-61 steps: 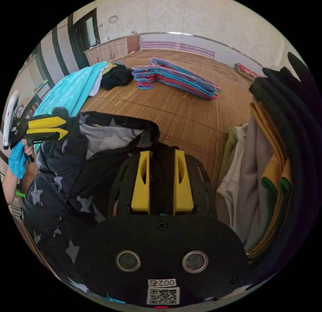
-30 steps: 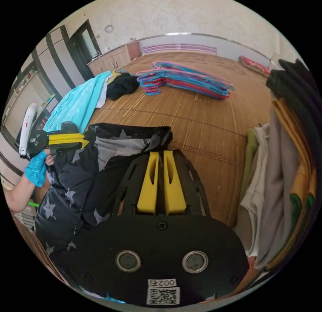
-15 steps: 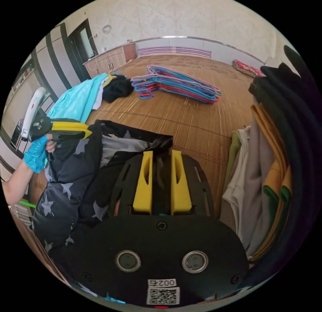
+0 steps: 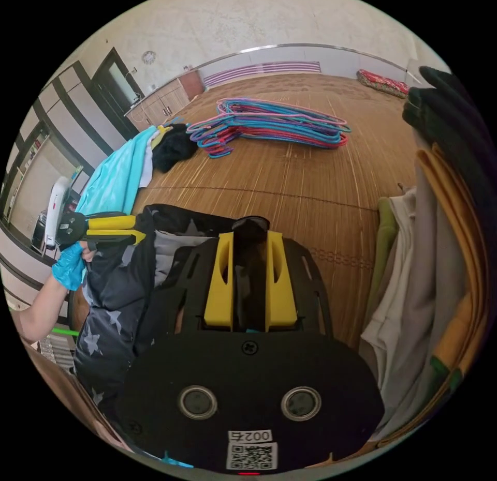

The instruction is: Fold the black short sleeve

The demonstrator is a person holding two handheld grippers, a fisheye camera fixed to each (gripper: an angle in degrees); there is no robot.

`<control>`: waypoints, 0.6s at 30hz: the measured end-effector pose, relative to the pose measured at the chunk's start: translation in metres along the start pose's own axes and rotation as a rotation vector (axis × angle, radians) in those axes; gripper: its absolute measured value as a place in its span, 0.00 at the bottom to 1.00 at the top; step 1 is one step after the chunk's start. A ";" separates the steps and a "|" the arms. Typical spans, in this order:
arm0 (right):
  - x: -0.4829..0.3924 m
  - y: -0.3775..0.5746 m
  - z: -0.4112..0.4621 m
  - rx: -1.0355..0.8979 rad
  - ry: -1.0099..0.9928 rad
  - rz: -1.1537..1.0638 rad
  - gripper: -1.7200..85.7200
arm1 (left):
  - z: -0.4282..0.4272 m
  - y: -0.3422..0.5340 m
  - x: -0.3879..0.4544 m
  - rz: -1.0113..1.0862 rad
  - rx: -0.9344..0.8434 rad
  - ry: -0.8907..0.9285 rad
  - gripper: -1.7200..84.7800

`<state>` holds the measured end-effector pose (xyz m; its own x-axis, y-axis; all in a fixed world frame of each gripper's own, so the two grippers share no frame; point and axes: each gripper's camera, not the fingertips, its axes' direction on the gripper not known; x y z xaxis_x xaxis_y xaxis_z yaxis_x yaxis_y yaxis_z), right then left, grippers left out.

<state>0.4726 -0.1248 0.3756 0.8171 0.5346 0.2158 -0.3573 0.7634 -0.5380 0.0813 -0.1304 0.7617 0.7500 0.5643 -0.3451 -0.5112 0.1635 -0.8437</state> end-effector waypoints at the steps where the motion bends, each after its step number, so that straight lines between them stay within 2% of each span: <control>1: -0.001 -0.005 0.004 -0.013 0.006 -0.008 0.12 | 0.000 -0.002 0.000 0.009 -0.001 -0.005 0.08; 4: -0.006 -0.015 0.009 -0.016 0.020 -0.044 0.09 | 0.002 -0.010 -0.001 0.055 -0.012 -0.018 0.03; 9: -0.022 -0.022 -0.011 0.132 0.094 -0.121 0.07 | -0.016 -0.005 -0.011 0.003 0.105 -0.041 0.01; 13: -0.018 -0.039 -0.001 0.009 0.079 -0.151 0.08 | -0.011 -0.009 -0.019 0.016 0.058 -0.028 0.01; 18: -0.011 -0.047 -0.022 0.068 0.074 -0.084 0.12 | -0.016 -0.005 -0.032 -0.008 0.067 0.003 0.03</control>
<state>0.4902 -0.1748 0.3801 0.8757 0.4412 0.1961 -0.3137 0.8287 -0.4635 0.0659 -0.1621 0.7704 0.7553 0.5606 -0.3394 -0.5320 0.2221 -0.8171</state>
